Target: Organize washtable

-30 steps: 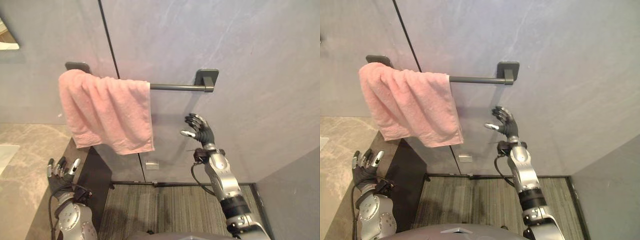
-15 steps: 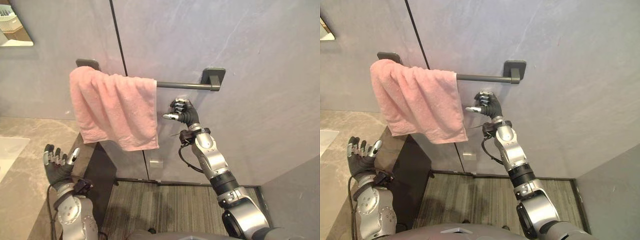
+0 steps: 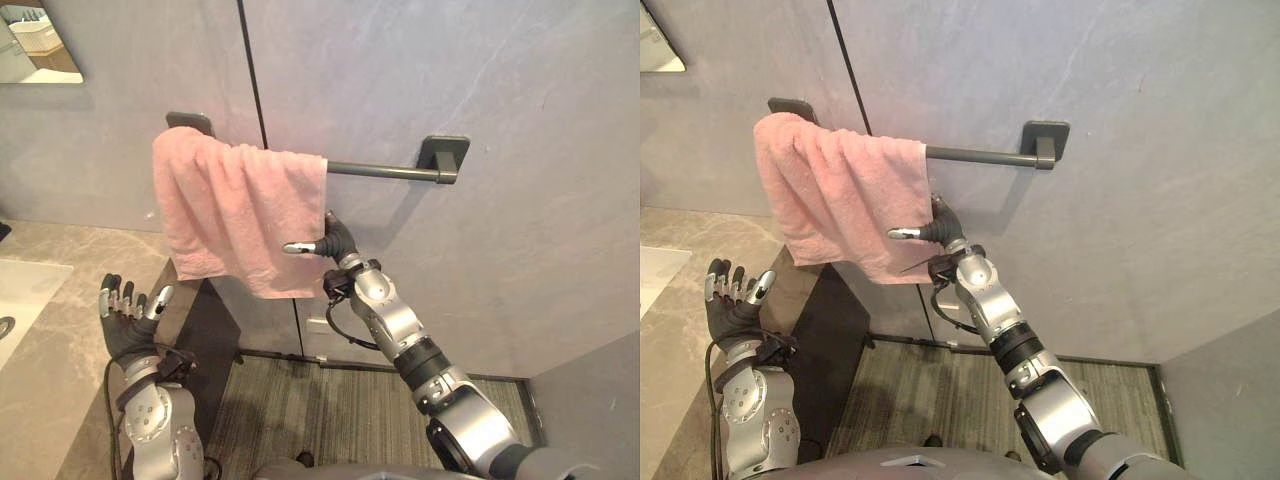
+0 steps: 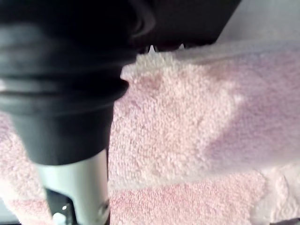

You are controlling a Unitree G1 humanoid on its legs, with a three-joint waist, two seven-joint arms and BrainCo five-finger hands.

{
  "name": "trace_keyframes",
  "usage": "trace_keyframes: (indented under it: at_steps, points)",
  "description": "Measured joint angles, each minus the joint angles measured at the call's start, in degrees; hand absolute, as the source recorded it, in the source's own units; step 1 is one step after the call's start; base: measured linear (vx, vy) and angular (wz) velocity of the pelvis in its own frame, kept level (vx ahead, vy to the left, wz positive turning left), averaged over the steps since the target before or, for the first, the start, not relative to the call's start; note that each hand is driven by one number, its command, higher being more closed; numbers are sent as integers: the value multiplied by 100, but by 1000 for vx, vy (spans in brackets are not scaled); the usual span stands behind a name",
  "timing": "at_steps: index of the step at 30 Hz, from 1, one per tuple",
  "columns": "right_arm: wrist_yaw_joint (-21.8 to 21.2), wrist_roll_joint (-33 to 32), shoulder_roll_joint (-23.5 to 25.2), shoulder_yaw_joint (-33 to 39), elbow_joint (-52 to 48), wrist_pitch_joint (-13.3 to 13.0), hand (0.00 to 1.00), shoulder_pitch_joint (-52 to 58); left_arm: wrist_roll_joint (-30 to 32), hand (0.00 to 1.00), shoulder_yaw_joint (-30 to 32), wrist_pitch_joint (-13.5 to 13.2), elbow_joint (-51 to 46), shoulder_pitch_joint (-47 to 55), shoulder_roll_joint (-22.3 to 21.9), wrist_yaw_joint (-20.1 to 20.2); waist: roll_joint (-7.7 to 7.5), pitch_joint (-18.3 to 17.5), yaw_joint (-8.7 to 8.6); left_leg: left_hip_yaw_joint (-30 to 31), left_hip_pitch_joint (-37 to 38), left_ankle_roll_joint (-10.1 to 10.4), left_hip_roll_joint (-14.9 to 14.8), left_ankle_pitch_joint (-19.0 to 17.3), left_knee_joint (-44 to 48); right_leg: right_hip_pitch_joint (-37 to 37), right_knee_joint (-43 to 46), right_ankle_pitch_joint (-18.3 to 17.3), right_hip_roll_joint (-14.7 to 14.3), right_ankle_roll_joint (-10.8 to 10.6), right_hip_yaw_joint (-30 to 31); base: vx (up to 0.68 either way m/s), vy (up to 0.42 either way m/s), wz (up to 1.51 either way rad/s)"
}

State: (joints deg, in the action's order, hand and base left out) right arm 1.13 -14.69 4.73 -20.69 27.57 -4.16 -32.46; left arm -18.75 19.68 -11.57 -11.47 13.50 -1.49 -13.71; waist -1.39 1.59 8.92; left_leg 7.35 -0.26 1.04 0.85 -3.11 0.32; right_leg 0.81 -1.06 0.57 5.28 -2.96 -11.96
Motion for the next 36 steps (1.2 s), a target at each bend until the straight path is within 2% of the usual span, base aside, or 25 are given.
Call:
trace_keyframes:
  at_steps: [1,3,9,22,31,36]
  points:
    - [-1,-1,13,-10,0,0,100,-17,0,0,-1,0,-1,-1,0,-8,0,34,0,0,5,0,0,0,0,5,0,0,0,0,0,0,0,0]
    - [-2,-1,50,-75,2,0,100,-59,0,0,-38,1,-3,3,-1,-40,-15,136,14,0,15,0,-2,0,-9,16,-5,0,-1,0,-1,0,0,0]
    - [8,3,94,-171,6,0,100,-60,1,0,-171,1,-7,6,-16,-41,-18,135,103,7,18,0,-2,0,-23,16,-15,1,2,-1,-1,10,0,0]
    - [128,11,90,-77,5,-1,100,-59,0,0,-162,1,-7,11,-16,-51,-36,144,95,-53,65,-1,-5,-3,-77,24,-31,1,5,-1,45,0,0,-1]
    - [124,22,47,271,-177,-5,100,100,7,0,-160,3,-7,9,-7,-48,-40,148,35,-183,69,-24,-6,-48,-41,-4,-42,4,4,-7,168,7,4,-7]
    - [86,64,-76,474,-625,-13,100,483,176,0,-181,10,-7,-60,33,-39,-39,148,-67,-338,68,-33,-6,-117,29,-39,-42,18,3,-28,317,12,11,-15]
